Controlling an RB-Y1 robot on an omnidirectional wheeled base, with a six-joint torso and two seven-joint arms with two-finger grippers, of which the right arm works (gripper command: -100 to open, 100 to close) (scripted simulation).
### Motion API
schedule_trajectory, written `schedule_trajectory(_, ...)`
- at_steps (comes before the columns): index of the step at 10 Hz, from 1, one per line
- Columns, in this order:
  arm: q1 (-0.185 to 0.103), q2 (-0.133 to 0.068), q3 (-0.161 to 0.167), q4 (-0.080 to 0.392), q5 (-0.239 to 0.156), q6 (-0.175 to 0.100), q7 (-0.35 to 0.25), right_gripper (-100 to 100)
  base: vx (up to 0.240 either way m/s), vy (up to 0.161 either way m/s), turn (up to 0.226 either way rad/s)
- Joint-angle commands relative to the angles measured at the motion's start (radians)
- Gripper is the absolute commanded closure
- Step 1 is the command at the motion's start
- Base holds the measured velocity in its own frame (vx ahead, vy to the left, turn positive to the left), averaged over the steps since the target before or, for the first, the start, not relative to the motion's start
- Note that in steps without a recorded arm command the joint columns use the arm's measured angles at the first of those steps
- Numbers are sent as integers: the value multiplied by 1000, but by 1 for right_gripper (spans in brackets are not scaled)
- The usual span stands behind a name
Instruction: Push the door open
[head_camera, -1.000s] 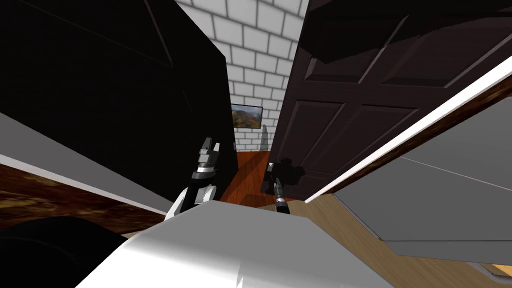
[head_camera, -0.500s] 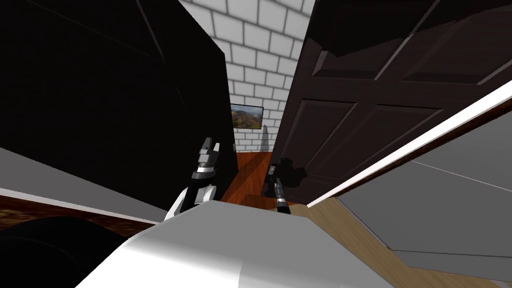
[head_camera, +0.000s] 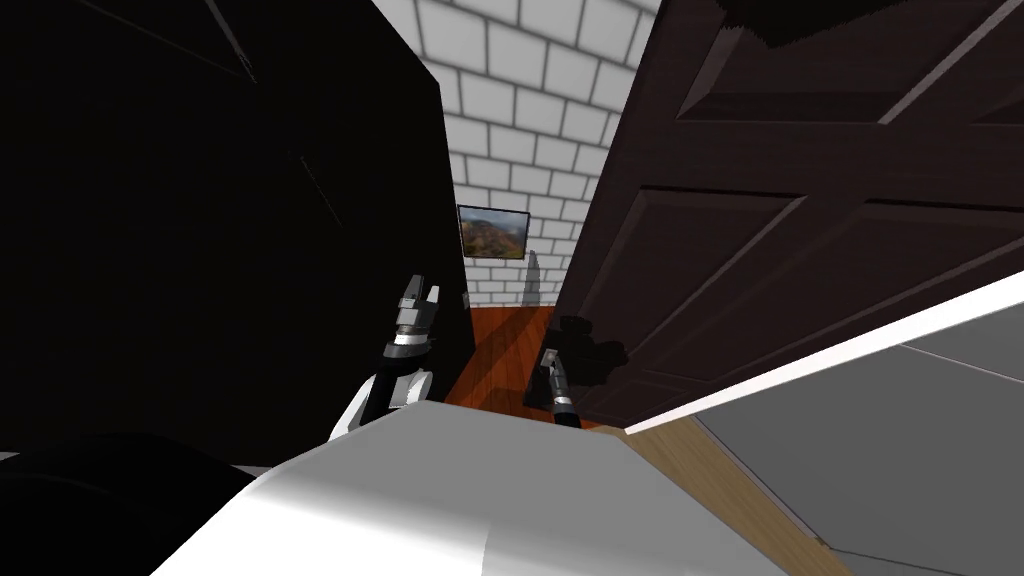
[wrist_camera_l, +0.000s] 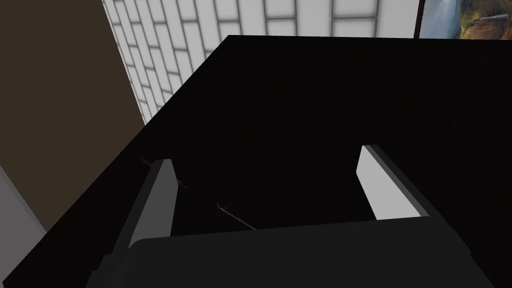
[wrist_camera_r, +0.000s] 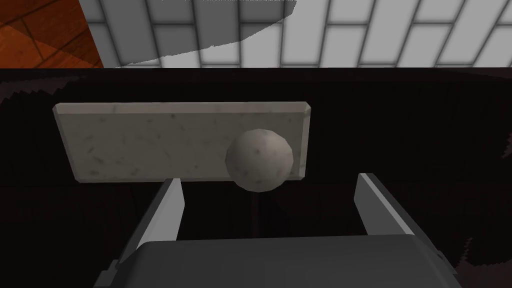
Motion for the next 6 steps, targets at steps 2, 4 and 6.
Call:
schedule_trajectory(2,-4,12,-5,9,-2,-8,3,-100,183,7,15)
schedule_trajectory(4,-2,9,-4,7,-1,-7,2,100,28,5,-1)
schedule_trajectory(6,-2,9,-4,7,-1,-7,2,100,-21,-5,7)
